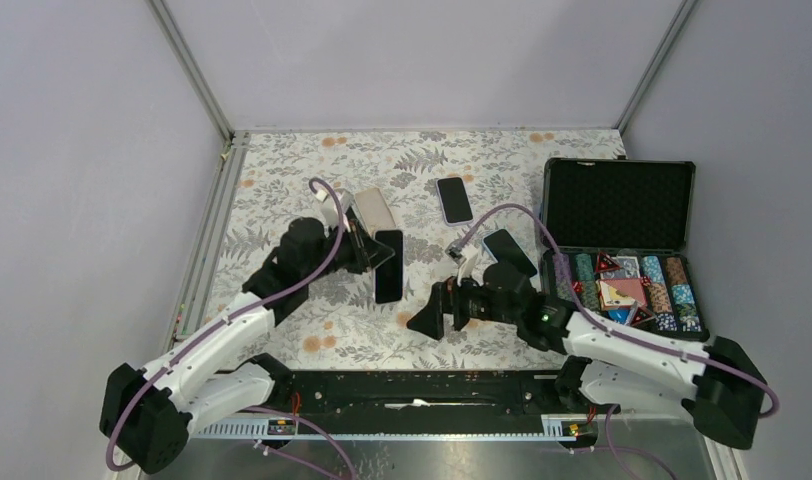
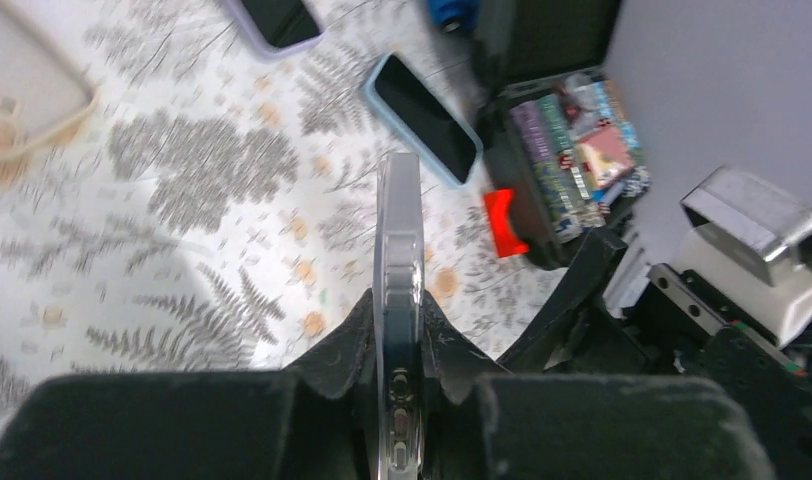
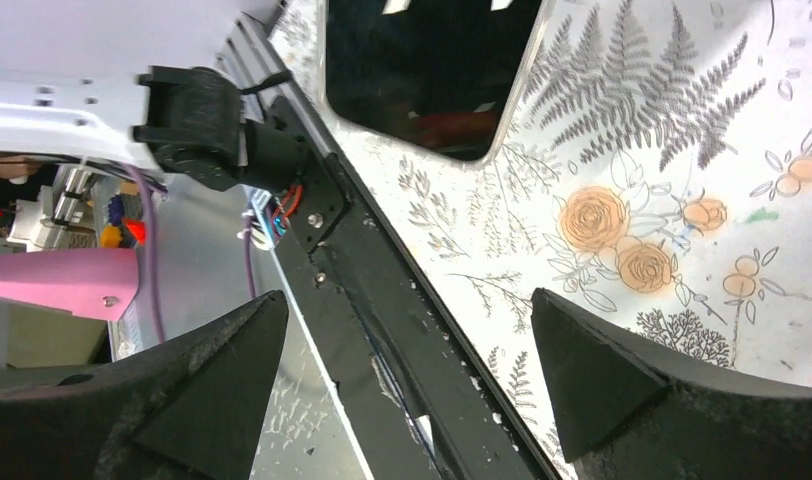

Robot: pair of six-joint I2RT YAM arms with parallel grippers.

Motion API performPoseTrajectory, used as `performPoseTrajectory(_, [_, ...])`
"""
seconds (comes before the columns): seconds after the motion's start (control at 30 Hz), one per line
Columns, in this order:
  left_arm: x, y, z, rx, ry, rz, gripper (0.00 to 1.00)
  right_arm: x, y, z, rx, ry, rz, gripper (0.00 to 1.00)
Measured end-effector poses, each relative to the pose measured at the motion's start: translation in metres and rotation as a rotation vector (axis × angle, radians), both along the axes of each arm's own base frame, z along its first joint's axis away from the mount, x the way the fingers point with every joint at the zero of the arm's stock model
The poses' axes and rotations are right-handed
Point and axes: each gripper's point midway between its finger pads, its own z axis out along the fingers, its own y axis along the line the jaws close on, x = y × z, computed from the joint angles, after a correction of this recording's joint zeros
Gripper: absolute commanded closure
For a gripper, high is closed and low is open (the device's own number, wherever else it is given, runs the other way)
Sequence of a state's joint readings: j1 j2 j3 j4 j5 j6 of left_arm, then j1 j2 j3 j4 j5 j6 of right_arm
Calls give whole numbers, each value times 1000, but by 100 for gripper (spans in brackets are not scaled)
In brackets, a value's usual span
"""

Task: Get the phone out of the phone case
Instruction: Pick up the phone at the center of the board, then remove the phone case from the phone.

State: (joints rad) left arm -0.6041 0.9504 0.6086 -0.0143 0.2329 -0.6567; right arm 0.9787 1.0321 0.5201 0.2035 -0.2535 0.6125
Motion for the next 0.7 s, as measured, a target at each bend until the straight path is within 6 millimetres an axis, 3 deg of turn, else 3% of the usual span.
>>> performPoseTrajectory(0.2, [5,-15,74,-101,-97,-168,100,-11,-23,43,108,-177,29,7])
performPoseTrajectory(0.37, [-10,-25,103,-194,-127,-284,100,-21,-37,61,181,-302,54,18])
performPoseTrajectory(0.53, [-25,-35,137,-348,-117,-374,100,-21,-36,74,221,-334,58,2])
performPoseTrajectory(0.7, [-38,-37,169,-490,-123,-432,100,-18,-26,89,292,-298,41,9])
